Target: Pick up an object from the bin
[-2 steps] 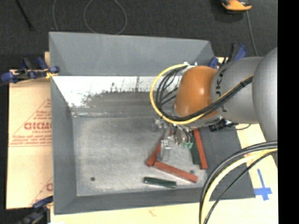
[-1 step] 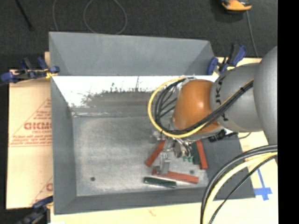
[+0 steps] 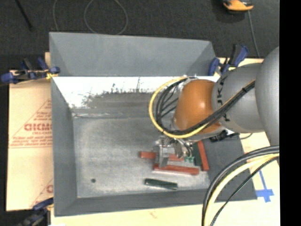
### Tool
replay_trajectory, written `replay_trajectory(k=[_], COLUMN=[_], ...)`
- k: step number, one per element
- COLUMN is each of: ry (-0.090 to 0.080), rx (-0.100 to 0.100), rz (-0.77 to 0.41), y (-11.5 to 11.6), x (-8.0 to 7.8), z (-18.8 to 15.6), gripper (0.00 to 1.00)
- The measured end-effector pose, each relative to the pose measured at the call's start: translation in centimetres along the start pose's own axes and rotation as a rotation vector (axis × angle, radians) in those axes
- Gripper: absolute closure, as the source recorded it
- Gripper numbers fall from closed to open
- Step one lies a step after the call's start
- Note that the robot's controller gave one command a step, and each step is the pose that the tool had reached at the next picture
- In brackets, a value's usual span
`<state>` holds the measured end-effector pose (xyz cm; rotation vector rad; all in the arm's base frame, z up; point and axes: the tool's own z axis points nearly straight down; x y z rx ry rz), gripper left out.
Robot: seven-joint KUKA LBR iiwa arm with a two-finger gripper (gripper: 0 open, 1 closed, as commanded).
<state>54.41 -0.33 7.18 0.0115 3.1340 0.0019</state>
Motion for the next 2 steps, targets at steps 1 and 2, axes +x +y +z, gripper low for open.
replay_trajectory(k=[1, 2], ry=[0.003, -0.004], rx=[0.002, 0.004], rz=[-0.206, -0.170], y=[-3.0, -3.3], x=[3.6, 3.9], z=[0.0, -15.3], gripper=[1.00, 1.00])
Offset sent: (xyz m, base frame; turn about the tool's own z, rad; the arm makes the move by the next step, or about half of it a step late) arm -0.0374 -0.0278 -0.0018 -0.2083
